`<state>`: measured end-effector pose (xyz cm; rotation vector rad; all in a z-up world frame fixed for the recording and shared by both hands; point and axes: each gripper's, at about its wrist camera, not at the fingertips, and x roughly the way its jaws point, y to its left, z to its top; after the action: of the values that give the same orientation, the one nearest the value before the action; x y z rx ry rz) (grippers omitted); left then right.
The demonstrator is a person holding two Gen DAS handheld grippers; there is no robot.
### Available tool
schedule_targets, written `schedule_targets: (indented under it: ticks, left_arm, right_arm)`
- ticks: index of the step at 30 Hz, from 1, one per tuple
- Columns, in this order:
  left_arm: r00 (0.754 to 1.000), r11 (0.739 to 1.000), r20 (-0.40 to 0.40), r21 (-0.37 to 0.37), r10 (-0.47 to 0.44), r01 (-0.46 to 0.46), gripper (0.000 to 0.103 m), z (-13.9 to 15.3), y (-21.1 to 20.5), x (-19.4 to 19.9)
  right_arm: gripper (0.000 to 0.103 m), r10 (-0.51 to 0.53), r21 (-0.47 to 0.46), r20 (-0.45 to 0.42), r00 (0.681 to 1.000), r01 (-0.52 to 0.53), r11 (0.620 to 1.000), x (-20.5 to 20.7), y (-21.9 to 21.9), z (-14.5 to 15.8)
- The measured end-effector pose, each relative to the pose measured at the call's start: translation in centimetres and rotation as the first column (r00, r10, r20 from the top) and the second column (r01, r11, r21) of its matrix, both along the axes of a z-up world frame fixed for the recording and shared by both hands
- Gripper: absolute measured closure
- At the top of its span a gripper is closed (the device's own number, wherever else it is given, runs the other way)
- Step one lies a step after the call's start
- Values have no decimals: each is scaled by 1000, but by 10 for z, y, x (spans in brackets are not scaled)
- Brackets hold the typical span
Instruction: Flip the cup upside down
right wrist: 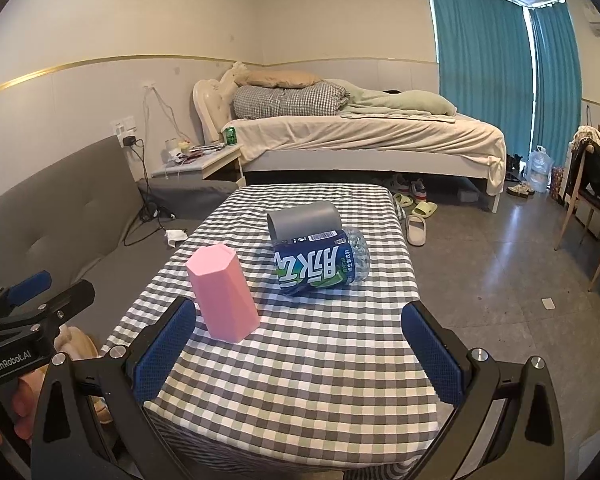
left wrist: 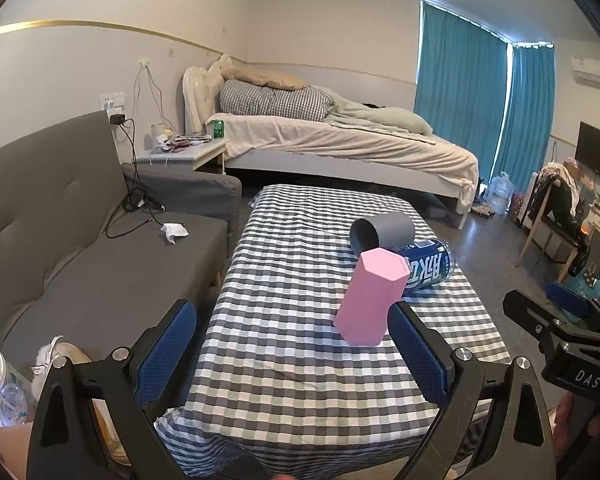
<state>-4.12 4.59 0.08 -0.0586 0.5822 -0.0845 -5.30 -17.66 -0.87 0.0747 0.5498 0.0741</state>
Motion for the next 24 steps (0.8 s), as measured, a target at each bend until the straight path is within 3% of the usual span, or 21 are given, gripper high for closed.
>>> schedule_targets:
  ticks: [24]
  left_arm:
    - [1000,1000,-4,12,-4,4,4,-2,-3,0]
  right_arm:
    - [0,9,-16,-8,1000,-9,1000,1,3,-1]
